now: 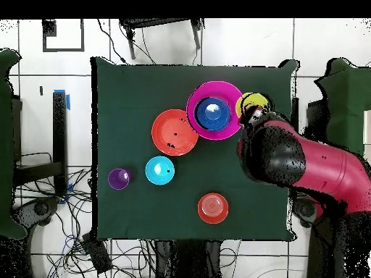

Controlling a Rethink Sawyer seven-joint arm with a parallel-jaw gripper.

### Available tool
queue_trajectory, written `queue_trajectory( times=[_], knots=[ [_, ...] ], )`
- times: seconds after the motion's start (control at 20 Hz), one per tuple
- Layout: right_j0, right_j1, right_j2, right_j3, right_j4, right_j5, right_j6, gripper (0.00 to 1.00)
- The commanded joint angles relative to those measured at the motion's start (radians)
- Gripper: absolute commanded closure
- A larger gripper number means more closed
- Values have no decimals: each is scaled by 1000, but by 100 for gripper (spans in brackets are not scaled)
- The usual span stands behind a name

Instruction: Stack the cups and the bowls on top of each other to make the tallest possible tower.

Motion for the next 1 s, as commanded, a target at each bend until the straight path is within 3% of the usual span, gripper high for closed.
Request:
queue_trajectory(
  times=[0.05,1.0],
  knots=[
    [9,68,15,1,-30,48,-6,100],
    [35,132,1,-1,-46,-5,28,100]
  ],
)
